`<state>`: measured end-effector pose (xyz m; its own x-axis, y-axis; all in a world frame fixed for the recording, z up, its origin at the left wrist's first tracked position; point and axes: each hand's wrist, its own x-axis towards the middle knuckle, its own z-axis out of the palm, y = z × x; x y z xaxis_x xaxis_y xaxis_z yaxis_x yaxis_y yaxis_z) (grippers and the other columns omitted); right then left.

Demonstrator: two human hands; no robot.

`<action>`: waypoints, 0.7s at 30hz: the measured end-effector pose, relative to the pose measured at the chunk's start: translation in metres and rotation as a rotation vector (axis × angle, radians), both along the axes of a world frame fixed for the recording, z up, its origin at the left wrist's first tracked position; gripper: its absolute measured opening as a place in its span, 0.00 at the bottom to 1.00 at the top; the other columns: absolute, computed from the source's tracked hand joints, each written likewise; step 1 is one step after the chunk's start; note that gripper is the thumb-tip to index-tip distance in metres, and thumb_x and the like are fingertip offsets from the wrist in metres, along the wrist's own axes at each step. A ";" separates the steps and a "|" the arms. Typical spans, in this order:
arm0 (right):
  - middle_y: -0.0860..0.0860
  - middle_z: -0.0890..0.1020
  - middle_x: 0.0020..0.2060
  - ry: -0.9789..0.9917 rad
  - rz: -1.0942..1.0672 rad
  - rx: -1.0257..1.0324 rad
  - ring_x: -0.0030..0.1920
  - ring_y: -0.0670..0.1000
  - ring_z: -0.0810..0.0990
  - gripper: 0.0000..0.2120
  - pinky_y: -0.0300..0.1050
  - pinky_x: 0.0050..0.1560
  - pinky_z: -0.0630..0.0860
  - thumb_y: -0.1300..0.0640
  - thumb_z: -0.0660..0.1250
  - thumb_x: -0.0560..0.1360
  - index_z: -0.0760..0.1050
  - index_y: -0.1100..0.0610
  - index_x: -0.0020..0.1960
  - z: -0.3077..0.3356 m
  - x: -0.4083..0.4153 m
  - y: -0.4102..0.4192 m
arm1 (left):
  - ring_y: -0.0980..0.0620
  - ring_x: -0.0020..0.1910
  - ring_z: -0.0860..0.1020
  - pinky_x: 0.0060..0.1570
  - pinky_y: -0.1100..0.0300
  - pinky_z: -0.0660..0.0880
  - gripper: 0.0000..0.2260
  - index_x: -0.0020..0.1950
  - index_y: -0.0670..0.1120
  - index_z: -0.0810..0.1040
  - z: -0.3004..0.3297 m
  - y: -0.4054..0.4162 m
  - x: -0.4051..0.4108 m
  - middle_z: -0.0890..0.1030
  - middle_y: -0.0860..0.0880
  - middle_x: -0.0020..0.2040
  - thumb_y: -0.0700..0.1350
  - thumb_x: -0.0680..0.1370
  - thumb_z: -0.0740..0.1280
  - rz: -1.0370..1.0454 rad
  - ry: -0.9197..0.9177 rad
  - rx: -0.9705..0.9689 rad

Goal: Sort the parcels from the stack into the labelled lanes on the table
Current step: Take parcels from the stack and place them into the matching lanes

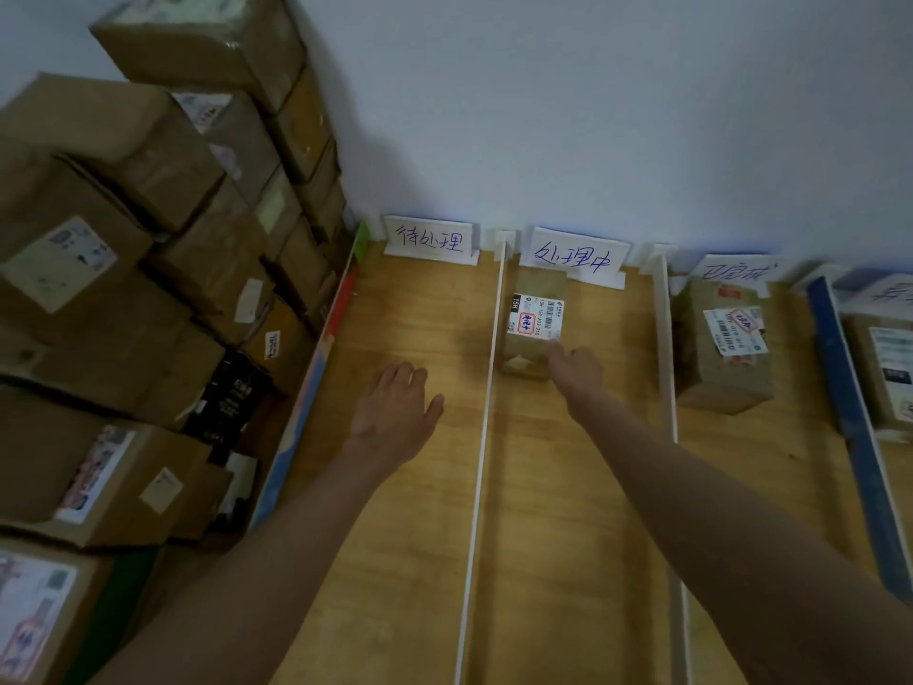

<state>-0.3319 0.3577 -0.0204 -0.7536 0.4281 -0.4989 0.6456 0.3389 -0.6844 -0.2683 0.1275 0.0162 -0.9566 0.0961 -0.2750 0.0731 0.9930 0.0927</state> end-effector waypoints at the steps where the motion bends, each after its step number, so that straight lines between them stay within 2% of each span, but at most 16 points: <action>1: 0.62 0.75 0.63 0.005 0.030 0.039 0.62 0.62 0.75 0.27 0.58 0.62 0.74 0.45 0.60 0.81 0.70 0.67 0.67 0.006 0.008 0.001 | 0.48 0.73 0.64 0.67 0.52 0.67 0.23 0.75 0.47 0.66 0.004 -0.001 0.004 0.68 0.48 0.72 0.57 0.83 0.54 -0.002 0.003 -0.004; 5: 0.63 0.70 0.67 0.104 0.183 0.215 0.66 0.63 0.70 0.27 0.56 0.66 0.70 0.46 0.59 0.82 0.65 0.65 0.71 0.041 0.057 -0.003 | 0.48 0.72 0.64 0.67 0.52 0.66 0.23 0.74 0.46 0.66 0.028 -0.009 0.025 0.69 0.47 0.72 0.57 0.83 0.53 -0.014 0.034 -0.016; 10: 0.59 0.70 0.69 0.221 0.336 0.480 0.69 0.60 0.68 0.25 0.55 0.65 0.67 0.48 0.59 0.82 0.64 0.61 0.73 0.091 0.134 -0.017 | 0.46 0.71 0.66 0.67 0.52 0.65 0.23 0.72 0.44 0.68 0.063 -0.025 0.067 0.71 0.45 0.70 0.57 0.83 0.53 -0.060 0.107 -0.036; 15: 0.57 0.69 0.71 0.289 0.399 0.600 0.71 0.59 0.66 0.25 0.55 0.70 0.62 0.47 0.59 0.81 0.65 0.59 0.74 0.131 0.215 -0.043 | 0.46 0.69 0.69 0.69 0.52 0.63 0.23 0.71 0.44 0.70 0.101 -0.044 0.130 0.72 0.46 0.69 0.57 0.83 0.52 -0.140 0.202 -0.073; 21: 0.56 0.69 0.70 0.282 0.420 0.647 0.71 0.59 0.65 0.24 0.54 0.70 0.62 0.46 0.58 0.81 0.65 0.58 0.73 0.167 0.301 -0.100 | 0.45 0.69 0.69 0.69 0.51 0.64 0.24 0.73 0.45 0.68 0.126 -0.086 0.221 0.72 0.45 0.70 0.58 0.83 0.52 -0.223 0.254 -0.019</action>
<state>-0.0309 0.2576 0.1467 -0.9753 0.2202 -0.0177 0.2097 0.8975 -0.3880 -0.0477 0.0416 0.1423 -0.9508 0.3079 -0.0342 0.3072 0.9513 0.0249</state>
